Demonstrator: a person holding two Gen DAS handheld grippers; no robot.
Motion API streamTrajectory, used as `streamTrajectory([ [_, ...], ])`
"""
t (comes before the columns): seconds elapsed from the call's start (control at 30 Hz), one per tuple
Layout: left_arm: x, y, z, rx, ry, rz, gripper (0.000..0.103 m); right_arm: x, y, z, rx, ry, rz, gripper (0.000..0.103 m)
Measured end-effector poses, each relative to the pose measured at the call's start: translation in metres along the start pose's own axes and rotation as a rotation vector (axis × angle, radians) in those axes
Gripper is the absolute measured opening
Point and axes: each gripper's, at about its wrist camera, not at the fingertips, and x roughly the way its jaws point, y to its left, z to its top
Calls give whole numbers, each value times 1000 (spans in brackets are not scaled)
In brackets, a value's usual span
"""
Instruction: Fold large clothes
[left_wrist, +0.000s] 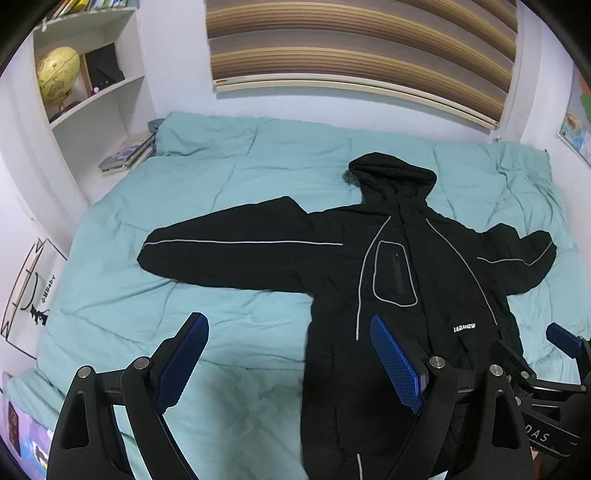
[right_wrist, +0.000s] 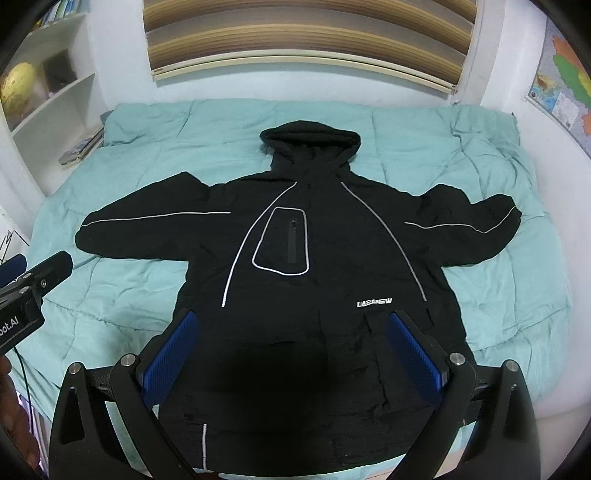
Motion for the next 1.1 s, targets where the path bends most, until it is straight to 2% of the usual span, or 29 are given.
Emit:
streamTrajectory([
  [0.4,19,14,15,-12,-1,-54,90,4,26,8,-30,-3,-32,102],
  [0.6,30,19,24,-13,-2,-56,90,15,28,18,-26,11,-24,102],
  [0.73,43,23,29,-24,16,-81,90,28,34,24,-37,32,-24,102],
  [1.0,84,36,38,-47,77,-61,90,64,44,39,-33,93,-1,102],
  [1.1,103,47,40,-79,119,-88,90,81,52,44,-39,119,8,102],
])
